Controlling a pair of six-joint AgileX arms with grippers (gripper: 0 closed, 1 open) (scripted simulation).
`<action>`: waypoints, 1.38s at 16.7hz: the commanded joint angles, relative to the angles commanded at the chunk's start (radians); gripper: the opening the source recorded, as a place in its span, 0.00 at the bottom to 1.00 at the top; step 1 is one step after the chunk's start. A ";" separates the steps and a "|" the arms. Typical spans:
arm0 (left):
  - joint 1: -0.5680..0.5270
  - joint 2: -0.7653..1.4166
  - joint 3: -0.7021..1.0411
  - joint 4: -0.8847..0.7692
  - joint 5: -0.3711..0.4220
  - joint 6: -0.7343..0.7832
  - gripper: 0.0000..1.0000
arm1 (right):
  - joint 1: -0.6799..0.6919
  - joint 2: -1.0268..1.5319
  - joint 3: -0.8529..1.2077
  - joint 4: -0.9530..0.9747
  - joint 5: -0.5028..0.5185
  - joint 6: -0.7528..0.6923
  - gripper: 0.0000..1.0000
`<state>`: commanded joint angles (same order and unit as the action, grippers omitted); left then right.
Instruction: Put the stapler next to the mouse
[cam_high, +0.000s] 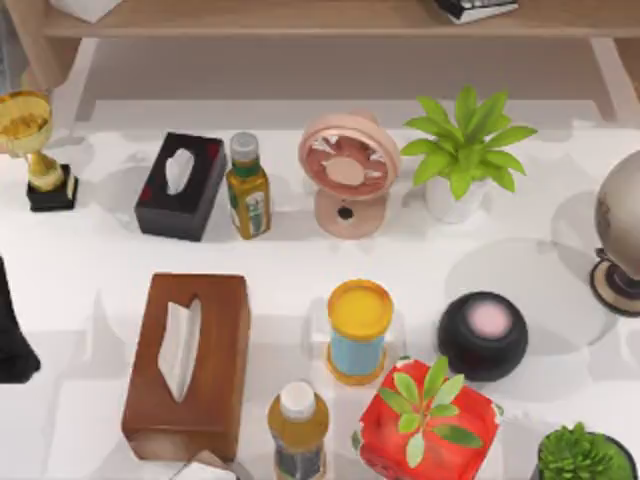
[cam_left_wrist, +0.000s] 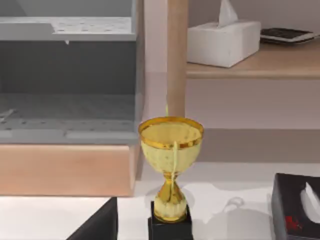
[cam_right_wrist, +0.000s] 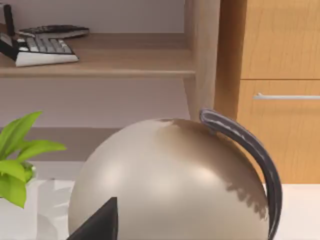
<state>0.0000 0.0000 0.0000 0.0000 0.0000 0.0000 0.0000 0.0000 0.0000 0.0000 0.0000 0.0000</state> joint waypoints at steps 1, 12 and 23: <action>0.000 0.000 0.000 0.000 0.000 0.000 1.00 | 0.000 0.000 0.000 0.000 0.000 0.000 1.00; 0.082 0.543 0.264 -0.460 -0.007 -0.104 1.00 | 0.000 0.000 0.000 0.000 0.000 0.000 1.00; 0.208 1.229 0.635 -0.963 -0.003 -0.301 1.00 | 0.000 0.000 0.000 0.000 0.000 0.000 1.00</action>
<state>0.2078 1.2290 0.6352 -0.9625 -0.0026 -0.3014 0.0000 0.0000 0.0000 0.0000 0.0000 0.0000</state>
